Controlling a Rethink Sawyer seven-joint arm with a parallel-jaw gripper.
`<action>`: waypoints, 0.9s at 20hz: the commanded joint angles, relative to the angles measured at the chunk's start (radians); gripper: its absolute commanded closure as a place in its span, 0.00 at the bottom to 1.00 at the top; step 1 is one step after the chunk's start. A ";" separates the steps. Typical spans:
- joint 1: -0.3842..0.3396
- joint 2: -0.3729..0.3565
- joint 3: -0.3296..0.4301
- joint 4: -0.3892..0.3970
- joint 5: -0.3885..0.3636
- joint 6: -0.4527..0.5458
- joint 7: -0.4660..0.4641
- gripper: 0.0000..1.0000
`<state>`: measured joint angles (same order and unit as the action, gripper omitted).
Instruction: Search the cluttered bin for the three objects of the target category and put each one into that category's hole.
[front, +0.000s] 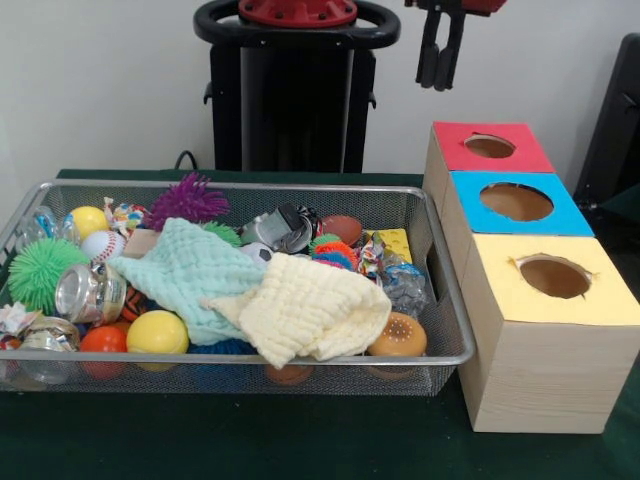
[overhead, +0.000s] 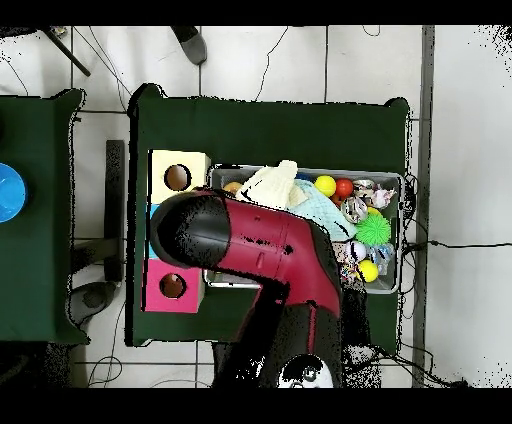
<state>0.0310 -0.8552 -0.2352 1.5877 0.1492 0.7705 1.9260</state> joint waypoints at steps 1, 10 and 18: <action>-0.049 0.064 0.097 -0.047 -0.040 0.094 0.009 1.00; -0.064 0.090 0.092 -0.083 -0.061 0.076 0.002 0.00; -0.092 0.113 0.115 -0.122 -0.075 0.097 -0.038 0.00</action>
<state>-0.0190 -0.7926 -0.2166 1.5027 0.1225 0.7707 1.9260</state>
